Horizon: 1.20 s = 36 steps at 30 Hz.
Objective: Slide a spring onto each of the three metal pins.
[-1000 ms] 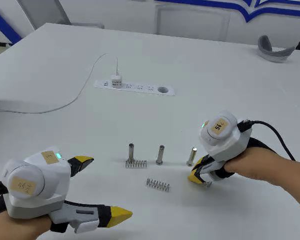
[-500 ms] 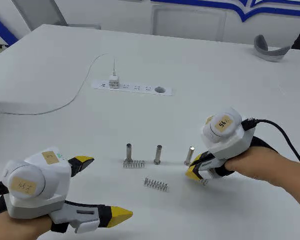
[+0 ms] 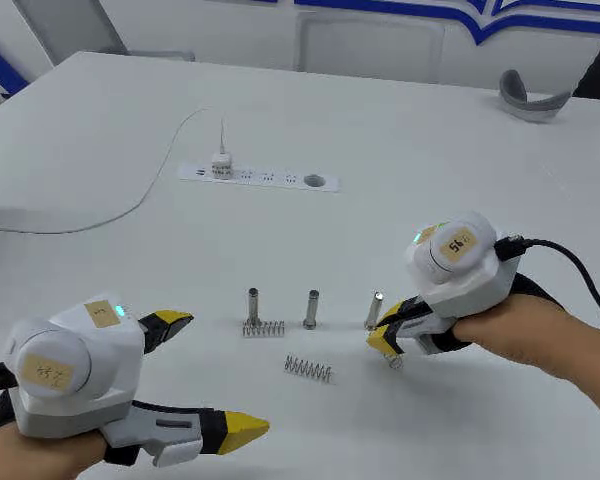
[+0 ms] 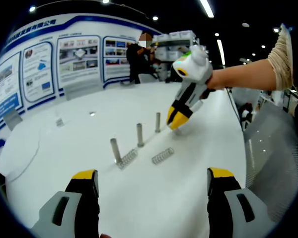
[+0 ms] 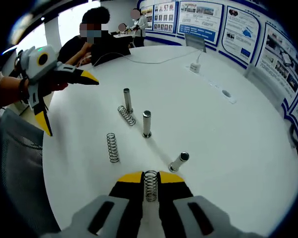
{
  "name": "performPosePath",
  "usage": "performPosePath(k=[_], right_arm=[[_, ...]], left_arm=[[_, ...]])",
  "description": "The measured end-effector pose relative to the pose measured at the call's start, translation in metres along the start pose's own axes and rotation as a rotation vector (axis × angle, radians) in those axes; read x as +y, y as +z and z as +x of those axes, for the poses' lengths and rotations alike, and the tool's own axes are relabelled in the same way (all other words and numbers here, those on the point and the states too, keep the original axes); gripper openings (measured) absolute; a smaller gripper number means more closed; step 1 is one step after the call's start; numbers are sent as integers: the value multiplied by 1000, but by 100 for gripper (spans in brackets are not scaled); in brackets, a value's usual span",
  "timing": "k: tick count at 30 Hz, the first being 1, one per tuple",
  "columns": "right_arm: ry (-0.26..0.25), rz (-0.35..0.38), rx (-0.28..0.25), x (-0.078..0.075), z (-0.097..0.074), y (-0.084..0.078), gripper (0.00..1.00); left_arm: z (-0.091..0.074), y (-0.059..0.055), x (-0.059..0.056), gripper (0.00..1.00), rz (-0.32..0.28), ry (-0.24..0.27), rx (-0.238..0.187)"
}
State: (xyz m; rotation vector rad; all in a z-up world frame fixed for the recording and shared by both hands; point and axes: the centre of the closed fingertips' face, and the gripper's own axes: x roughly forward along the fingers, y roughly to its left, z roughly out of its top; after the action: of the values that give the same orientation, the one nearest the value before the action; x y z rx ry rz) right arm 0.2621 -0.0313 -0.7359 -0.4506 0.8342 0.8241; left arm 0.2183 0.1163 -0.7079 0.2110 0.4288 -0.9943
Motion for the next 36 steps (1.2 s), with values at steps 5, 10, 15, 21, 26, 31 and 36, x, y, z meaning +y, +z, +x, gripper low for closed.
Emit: performPosePath(k=[5, 10, 15, 21, 26, 31, 36], right_arm=[[-8, 6, -19, 0, -5, 1, 12], [-16, 12, -49, 2, -11, 7, 12], [-7, 56, -113, 6, -19, 18, 12], [-6, 55, -151, 13, -26, 28, 12], [5, 68, -191, 19, -31, 36, 12], [22, 75, -226, 26, -35, 45, 12], [41, 76, -255, 32, -37, 53, 12]], left_arm=[[2, 4, -4, 90, 7, -14, -8], [5, 6, -8, 88, 13, -29, -9], [9, 13, -13, 85, 18, -49, -18], [17, 20, -18, 82, 21, -72, -31], [23, 27, -27, 78, 1, -112, -46], [31, 32, -39, 69, -9, -158, -51], [40, 36, -48, 63, -10, -181, -53]])
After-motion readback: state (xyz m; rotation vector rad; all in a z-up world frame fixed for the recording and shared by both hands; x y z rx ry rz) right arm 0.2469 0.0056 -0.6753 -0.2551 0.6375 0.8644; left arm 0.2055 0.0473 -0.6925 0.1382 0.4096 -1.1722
